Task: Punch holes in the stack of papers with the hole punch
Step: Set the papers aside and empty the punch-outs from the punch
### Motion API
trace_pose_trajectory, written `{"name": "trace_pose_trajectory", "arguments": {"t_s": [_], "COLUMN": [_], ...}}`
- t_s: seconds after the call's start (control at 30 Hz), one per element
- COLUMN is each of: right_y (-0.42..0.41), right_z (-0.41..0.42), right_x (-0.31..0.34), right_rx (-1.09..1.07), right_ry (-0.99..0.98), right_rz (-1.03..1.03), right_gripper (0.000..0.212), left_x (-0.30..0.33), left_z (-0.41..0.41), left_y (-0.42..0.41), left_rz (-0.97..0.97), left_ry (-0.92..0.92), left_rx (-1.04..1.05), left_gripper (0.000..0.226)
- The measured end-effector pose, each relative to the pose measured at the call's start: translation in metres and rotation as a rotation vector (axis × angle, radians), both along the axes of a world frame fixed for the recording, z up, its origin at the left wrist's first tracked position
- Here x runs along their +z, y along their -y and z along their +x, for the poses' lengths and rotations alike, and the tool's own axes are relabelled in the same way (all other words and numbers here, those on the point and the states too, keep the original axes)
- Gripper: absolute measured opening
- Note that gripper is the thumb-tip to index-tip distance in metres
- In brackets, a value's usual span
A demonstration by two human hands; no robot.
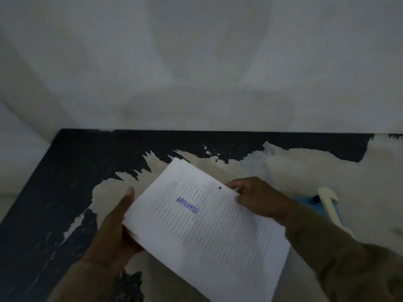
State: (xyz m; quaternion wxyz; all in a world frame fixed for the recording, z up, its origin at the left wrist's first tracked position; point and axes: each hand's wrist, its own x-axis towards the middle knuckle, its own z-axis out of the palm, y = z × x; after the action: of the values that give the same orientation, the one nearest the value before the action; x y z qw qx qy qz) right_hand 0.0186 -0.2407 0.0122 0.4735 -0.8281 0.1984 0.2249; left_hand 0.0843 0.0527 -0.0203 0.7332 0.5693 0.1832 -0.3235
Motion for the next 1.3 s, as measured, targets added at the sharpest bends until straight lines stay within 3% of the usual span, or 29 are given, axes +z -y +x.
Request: {"name": "trace_pose_trajectory", "arguments": {"t_s": [0.1, 0.17, 0.3, 0.37, 0.5, 0.53, 0.63, 0.7, 0.77, 0.9, 1.1, 1.3], "right_y": [0.0, -0.004, -0.008, -0.004, -0.015, -0.022, -0.044, -0.057, -0.07, -0.096, -0.113, -0.116], "right_z": [0.019, 0.029, 0.037, 0.028, -0.019, -0.031, -0.053, -0.058, -0.056, -0.047, -0.04, -0.045], "right_x": [-0.003, -0.006, -0.014, -0.017, -0.026, -0.028, -0.037, -0.037, -0.04, -0.048, -0.058, -0.061], "right_rx": [0.128, 0.205, 0.214, 0.067, -0.473, -0.592, -0.764, -0.729, -0.669, -0.668, -0.658, -0.627], "right_ry": [0.002, 0.004, 0.024, 0.126, 0.352, 0.287, 0.036, -0.025, 0.019, 0.093, 0.153, 0.181], "right_rz": [-0.076, -0.106, -0.094, -0.164, -0.376, -0.329, 0.109, 0.269, 0.28, 0.234, -0.018, -0.222], "right_gripper": [0.043, 0.044, 0.043, 0.044, 0.046, 0.047, 0.044, 0.03, 0.014, 0.019, 0.016, 0.018], "left_x": [0.002, 0.002, 0.0, -0.003, -0.011, -0.013, -0.018, -0.02, -0.021, -0.017, -0.009, -0.015], "left_z": [0.009, 0.012, 0.012, 0.01, 0.011, 0.011, 0.01, 0.009, 0.01, 0.021, 0.033, 0.028], "left_y": [-0.015, -0.021, -0.023, -0.027, -0.045, -0.05, -0.062, -0.065, -0.066, -0.065, -0.058, -0.056], "left_rz": [0.109, 0.172, 0.293, 0.369, 0.38, 0.361, 0.276, 0.279, 0.361, 0.552, 0.88, 1.086], "left_ry": [0.002, 0.011, 0.144, 0.197, 0.212, 0.213, 0.185, 0.17, 0.143, 0.093, 0.209, 0.314], "left_rx": [-0.259, -0.402, -0.407, -0.356, -0.253, -0.235, -0.194, -0.193, -0.184, -0.189, -0.293, -0.186], "left_gripper": [0.034, 0.037, 0.041, 0.035, 0.034, 0.036, 0.05, 0.047, 0.036, 0.027, 0.03, 0.028]}}
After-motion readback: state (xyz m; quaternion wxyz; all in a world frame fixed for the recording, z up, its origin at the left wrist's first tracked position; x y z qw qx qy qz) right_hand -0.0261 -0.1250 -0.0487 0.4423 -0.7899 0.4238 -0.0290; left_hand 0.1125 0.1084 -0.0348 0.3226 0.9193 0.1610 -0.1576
